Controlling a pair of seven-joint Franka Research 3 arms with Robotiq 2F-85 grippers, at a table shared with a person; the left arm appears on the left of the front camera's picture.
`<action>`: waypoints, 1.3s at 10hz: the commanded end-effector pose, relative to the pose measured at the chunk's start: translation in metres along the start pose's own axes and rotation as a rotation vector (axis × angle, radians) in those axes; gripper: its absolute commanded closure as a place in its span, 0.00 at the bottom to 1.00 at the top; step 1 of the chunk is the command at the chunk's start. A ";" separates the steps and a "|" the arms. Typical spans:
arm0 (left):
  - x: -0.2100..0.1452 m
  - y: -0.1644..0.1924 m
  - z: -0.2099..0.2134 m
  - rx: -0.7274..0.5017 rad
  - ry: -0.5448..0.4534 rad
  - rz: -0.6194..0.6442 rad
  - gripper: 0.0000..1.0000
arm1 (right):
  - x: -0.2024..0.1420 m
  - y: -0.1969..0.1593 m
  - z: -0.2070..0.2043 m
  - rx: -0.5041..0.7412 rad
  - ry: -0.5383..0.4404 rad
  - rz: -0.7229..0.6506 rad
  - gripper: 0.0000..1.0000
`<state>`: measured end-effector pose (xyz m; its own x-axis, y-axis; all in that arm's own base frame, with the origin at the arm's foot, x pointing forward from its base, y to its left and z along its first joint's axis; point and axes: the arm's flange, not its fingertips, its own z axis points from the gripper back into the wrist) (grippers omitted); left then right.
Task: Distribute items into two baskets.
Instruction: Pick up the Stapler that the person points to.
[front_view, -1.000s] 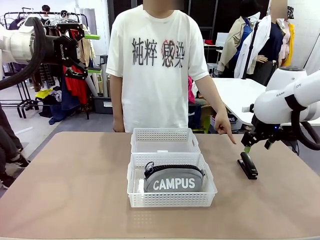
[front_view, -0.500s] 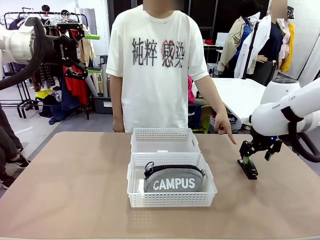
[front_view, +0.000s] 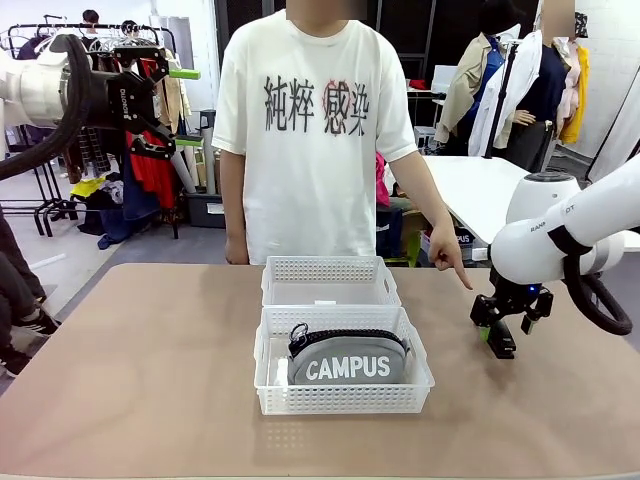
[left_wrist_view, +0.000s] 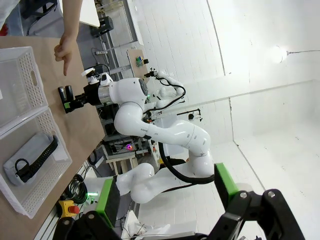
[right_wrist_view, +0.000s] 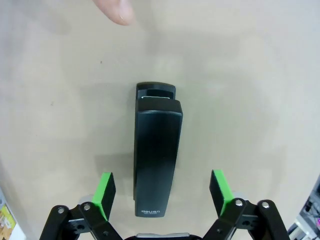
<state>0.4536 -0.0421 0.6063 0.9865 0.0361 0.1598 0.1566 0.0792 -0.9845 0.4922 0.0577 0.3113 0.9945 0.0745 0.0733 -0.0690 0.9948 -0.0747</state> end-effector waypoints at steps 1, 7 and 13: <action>0.000 -0.003 0.000 -0.016 -0.004 0.006 0.00 | 0.010 0.005 0.006 -0.010 0.005 -0.036 0.39; 0.000 -0.003 0.000 -0.016 -0.004 0.006 0.00 | 0.014 0.005 0.016 0.016 0.018 -0.060 1.00; 0.000 -0.003 0.000 -0.016 -0.004 0.006 0.00 | 0.020 0.020 0.099 0.062 0.115 -0.052 1.00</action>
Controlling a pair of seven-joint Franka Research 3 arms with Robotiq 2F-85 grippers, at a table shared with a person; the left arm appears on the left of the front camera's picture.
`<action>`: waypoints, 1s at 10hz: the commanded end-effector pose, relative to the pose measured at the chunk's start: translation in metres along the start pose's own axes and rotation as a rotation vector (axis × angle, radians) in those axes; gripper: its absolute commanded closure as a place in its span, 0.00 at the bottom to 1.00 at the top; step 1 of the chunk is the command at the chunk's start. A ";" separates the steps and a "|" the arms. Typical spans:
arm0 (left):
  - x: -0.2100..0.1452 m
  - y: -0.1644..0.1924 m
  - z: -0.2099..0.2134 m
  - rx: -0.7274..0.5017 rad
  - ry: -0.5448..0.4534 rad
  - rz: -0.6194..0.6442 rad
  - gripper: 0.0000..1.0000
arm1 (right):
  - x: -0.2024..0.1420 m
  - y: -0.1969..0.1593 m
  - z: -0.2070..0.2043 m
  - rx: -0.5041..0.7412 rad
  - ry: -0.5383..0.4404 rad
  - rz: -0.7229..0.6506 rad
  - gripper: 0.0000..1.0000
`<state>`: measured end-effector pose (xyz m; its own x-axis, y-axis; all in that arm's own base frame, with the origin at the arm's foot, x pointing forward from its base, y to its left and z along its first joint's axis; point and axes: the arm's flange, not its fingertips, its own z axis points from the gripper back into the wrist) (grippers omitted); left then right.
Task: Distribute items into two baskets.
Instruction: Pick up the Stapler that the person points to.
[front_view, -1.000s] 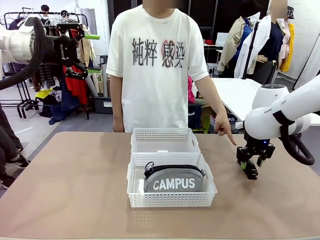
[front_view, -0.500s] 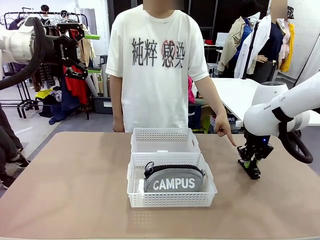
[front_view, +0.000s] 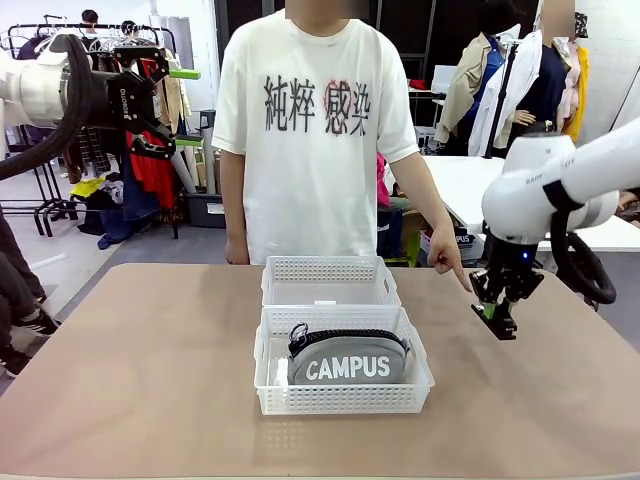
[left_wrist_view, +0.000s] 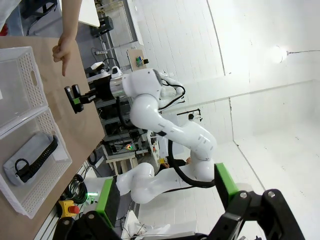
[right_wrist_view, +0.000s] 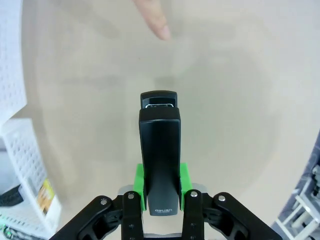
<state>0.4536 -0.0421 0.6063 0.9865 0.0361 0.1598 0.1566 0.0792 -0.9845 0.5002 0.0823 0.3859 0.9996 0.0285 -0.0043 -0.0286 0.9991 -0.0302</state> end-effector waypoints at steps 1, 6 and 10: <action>0.000 -0.003 0.000 -0.016 -0.004 0.006 0.00 | 0.005 0.006 0.044 0.026 0.066 -0.040 1.00; 0.000 -0.003 0.000 -0.016 -0.004 0.006 0.00 | 0.017 0.029 0.151 0.120 0.008 -0.046 1.00; 0.000 -0.003 0.000 -0.016 -0.004 0.006 0.00 | 0.024 0.056 0.237 0.152 -0.120 -0.016 1.00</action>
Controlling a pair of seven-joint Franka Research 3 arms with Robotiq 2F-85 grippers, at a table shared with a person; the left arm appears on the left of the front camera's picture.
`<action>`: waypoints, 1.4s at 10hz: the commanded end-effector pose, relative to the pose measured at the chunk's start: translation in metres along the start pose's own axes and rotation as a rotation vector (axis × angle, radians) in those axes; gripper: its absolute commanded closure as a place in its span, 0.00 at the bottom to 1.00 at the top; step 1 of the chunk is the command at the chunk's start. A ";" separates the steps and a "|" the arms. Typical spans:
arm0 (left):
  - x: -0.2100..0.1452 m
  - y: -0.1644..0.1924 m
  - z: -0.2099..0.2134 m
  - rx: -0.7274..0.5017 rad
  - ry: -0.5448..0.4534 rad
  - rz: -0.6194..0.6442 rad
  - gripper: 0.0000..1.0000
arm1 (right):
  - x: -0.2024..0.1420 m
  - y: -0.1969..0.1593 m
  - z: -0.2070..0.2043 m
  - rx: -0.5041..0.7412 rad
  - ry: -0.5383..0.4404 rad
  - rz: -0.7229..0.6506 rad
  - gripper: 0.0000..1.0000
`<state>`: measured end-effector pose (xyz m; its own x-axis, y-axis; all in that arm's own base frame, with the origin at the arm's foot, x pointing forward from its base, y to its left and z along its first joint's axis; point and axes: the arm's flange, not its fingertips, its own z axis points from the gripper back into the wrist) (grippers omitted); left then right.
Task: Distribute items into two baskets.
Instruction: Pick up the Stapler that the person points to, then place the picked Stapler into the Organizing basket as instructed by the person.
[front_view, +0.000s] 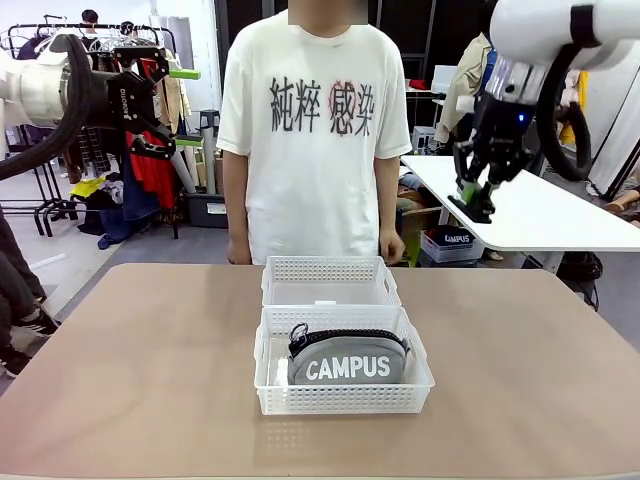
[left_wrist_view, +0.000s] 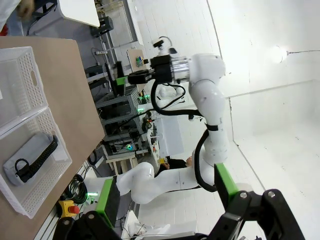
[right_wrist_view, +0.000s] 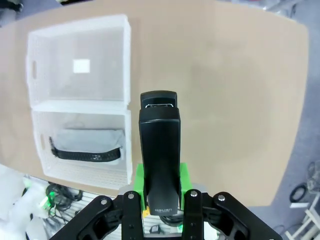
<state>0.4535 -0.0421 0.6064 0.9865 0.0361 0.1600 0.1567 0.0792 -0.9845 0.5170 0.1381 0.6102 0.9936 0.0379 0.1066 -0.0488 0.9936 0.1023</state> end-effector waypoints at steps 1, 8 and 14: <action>0.000 -0.003 0.000 -0.016 -0.004 0.006 0.00 | 0.014 0.014 0.027 0.030 -0.035 -0.033 1.00; 0.000 -0.003 0.000 -0.016 -0.004 0.006 0.00 | 0.020 0.017 0.069 0.048 -0.129 -0.022 1.00; 0.000 -0.003 0.000 -0.016 -0.004 0.006 0.00 | 0.020 0.017 0.069 0.048 -0.129 -0.022 1.00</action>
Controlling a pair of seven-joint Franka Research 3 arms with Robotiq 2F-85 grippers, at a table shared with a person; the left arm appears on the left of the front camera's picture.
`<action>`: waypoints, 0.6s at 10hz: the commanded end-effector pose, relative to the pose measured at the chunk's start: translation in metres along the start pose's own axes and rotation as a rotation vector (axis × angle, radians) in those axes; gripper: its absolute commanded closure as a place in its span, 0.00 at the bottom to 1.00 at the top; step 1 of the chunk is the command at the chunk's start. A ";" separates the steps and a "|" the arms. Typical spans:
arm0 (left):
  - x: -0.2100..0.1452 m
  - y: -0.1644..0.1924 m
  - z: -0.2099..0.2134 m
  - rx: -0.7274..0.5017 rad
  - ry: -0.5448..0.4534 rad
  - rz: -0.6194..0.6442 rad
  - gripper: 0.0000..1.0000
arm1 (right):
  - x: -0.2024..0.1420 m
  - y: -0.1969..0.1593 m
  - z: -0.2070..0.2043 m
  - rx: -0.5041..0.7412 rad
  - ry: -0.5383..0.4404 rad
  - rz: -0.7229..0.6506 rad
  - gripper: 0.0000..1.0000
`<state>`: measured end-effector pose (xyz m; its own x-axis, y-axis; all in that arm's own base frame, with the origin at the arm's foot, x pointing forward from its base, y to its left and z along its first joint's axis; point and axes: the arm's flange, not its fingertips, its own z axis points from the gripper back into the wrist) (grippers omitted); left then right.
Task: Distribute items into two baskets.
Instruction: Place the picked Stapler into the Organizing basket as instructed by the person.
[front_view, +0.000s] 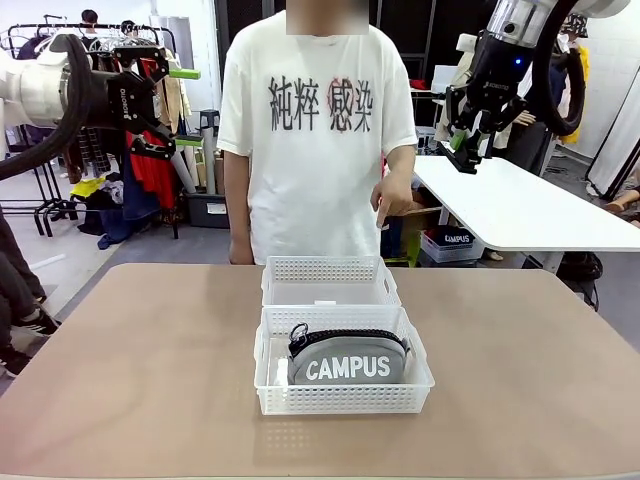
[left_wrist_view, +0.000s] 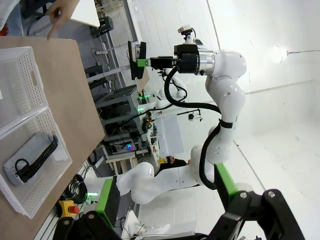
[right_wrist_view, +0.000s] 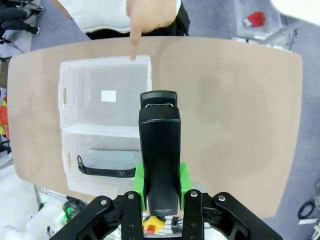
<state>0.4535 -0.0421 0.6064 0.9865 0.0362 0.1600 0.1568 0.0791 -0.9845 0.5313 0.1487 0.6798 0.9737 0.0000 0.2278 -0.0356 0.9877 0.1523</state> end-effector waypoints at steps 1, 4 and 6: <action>0.000 -0.003 0.000 -0.016 -0.004 0.006 0.00 | -0.001 0.000 0.003 0.000 -0.002 0.000 1.00; 0.000 -0.003 0.000 -0.016 -0.004 0.006 0.00 | -0.001 0.000 0.003 0.000 -0.002 0.000 1.00; 0.000 -0.003 0.000 -0.016 -0.004 0.006 0.00 | -0.001 0.000 0.003 0.000 -0.002 0.000 1.00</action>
<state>0.4535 -0.0421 0.6064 0.9865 0.0362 0.1600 0.1568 0.0791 -0.9845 0.5312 0.1487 0.6798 0.9737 0.0000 0.2278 -0.0356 0.9877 0.1523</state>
